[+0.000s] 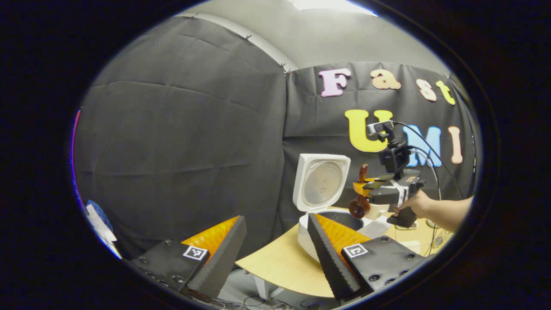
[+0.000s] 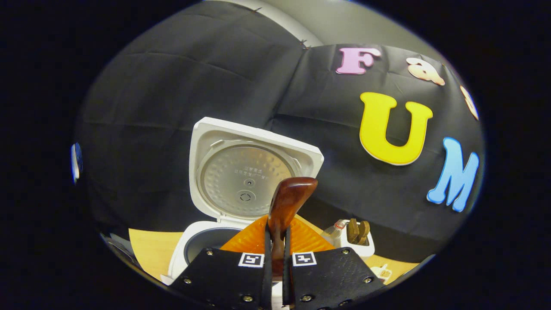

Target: Close the left gripper, press the button to open the rice cooker; take a wooden spoon from the chopstick holder with the right hand, scoop a spoonful of rice and pour it into the rice cooker, then put the wooden spoon back into the chopstick holder.

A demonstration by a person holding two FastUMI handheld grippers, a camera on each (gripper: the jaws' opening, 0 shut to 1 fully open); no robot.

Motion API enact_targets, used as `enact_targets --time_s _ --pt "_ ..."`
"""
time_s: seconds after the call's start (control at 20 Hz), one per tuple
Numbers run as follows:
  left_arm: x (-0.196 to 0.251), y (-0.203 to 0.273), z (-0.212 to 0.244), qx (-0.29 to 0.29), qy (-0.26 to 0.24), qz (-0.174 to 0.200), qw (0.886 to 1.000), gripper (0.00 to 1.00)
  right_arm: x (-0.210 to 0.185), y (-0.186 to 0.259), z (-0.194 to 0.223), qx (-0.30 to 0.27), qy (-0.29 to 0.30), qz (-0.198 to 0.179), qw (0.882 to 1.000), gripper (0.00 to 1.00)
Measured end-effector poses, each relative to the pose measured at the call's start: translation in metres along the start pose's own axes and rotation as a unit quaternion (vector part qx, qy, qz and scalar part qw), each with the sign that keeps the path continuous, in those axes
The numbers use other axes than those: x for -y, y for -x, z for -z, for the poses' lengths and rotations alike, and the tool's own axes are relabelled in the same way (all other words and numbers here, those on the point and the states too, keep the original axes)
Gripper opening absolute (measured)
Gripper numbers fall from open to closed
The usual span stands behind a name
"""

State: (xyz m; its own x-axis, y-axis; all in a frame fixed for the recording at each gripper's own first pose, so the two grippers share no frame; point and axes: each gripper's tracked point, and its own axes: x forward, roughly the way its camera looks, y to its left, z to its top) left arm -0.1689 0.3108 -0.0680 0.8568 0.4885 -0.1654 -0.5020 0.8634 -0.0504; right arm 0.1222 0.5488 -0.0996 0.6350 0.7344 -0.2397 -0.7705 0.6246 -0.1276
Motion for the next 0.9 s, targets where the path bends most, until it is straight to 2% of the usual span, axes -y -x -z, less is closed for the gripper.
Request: enact_targets --time_s 0.1,0.2,0.35,0.45,0.65,0.9 --pt "-0.001 0.003 -0.002 0.003 0.001 -0.003 1.000 0.99 0.001 -0.001 -0.002 -0.004 -0.083 -0.014 0.996 0.10" --pt "-0.001 0.005 -0.003 0.003 0.004 -0.005 1.000 0.99 0.003 -0.001 -0.004 -0.012 -0.173 -0.029 0.984 0.10" --pt "-0.001 0.008 -0.007 0.007 0.004 -0.006 1.000 0.99 0.013 0.004 -0.004 -0.018 -0.294 -0.046 0.955 0.10" --pt "0.001 0.006 -0.012 0.013 -0.003 -0.007 1.000 0.99 0.027 0.013 -0.010 -0.011 -0.348 -0.043 0.936 0.10" --pt "0.010 0.003 -0.022 0.019 0.003 0.000 1.000 0.99 0.059 0.041 -0.016 0.004 -0.392 -0.023 0.920 0.10" --pt "0.029 -0.005 -0.032 0.032 0.008 0.013 0.999 0.99 0.109 0.085 -0.020 0.028 -0.385 0.018 0.922 0.10"
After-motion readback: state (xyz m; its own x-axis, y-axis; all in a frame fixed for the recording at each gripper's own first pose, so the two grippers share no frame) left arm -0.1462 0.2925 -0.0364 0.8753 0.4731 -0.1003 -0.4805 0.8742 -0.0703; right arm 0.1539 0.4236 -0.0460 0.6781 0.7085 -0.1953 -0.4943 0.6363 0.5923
